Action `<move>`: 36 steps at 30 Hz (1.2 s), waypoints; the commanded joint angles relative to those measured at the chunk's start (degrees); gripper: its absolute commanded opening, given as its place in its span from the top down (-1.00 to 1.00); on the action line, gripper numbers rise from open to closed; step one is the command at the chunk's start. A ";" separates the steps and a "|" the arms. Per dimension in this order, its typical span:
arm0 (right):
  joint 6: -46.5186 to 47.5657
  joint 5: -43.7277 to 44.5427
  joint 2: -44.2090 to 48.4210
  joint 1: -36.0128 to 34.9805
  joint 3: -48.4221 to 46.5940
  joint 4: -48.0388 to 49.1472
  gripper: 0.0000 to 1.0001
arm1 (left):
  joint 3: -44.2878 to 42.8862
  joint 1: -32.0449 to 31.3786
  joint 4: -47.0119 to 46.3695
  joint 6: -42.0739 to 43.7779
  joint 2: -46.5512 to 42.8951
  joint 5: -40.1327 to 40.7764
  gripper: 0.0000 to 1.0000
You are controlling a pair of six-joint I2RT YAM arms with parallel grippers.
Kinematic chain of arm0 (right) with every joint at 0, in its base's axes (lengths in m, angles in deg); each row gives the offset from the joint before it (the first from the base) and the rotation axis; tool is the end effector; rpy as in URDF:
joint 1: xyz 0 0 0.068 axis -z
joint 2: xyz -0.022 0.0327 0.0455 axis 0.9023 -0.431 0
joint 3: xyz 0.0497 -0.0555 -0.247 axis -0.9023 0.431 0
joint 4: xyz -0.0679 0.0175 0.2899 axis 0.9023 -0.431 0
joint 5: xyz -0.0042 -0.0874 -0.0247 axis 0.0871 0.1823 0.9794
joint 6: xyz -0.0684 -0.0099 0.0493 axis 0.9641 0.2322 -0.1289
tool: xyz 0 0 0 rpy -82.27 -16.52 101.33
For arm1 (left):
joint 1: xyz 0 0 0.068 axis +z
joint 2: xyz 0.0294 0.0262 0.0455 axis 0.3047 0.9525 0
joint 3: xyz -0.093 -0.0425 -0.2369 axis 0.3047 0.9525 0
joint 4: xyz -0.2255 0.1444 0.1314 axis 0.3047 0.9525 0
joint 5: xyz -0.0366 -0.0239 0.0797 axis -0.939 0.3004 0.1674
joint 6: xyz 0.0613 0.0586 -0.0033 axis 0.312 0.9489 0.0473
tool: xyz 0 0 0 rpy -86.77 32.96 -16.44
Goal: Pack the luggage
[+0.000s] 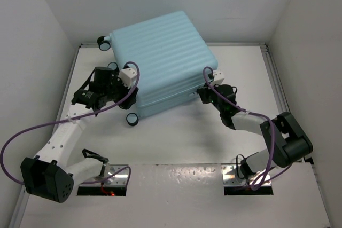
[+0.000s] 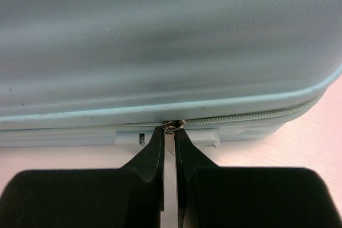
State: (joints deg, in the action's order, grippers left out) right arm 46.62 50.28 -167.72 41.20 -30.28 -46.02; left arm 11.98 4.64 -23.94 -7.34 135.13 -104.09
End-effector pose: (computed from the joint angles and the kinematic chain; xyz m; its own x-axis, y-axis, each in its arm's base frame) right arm 0.3168 0.1365 0.1177 -0.3486 0.1809 -0.9197 -0.3044 0.9061 0.2936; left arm 0.2890 -0.0894 0.2662 -0.5192 0.3919 -0.7595 0.5900 0.8073 0.0132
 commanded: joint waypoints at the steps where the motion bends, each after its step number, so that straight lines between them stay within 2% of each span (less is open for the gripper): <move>1: 2.84 4.62 1.54 2.43 1.25 2.08 1.00 | 0.81 -0.70 -3.18 -1.60 0.17 2.08 0.08; 2: 2.93 4.54 1.98 2.70 1.42 1.90 1.00 | 1.42 -0.09 -3.18 -1.60 0.17 2.60 0.32; 5: 3.72 4.89 2.86 3.93 2.04 1.64 1.00 | 1.95 1.67 -3.18 -2.12 0.17 3.65 0.69; 6: 3.89 5.15 3.03 4.97 2.39 1.46 1.00 | 1.95 1.68 -3.18 -2.73 0.78 4.79 0.89; 8: 4.42 5.15 3.47 5.51 2.92 1.37 1.00 | 2.48 3.17 -3.18 -2.74 1.31 5.41 1.00; 15: 5.65 3.93 4.35 10.96 4.06 1.72 1.00 | 3.53 8.52 -3.18 -2.13 1.92 5.94 1.00; 23: 6.36 0.41 0.14 18.86 1.26 4.89 1.00 | 2.92 13.71 -3.18 -0.98 5.70 5.94 1.00; 29: 5.04 -8.63 -5.48 23.00 -2.26 9.19 1.00 | 1.16 15.74 -3.18 -0.98 9.12 6.46 1.00; 32: 4.60 -12.58 -8.30 22.83 -3.84 12.52 1.00 | 0.11 17.05 -3.71 -0.45 10.45 6.47 1.00; 36: 4.42 -14.97 -12.51 25.81 -7.00 14.90 1.00 | 0.11 18.28 -5.02 0.77 10.98 5.77 1.00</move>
State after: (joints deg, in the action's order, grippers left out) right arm 49.42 28.82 -176.93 62.51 -33.54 -35.33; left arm 12.41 18.32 -27.55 -8.67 144.42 -110.43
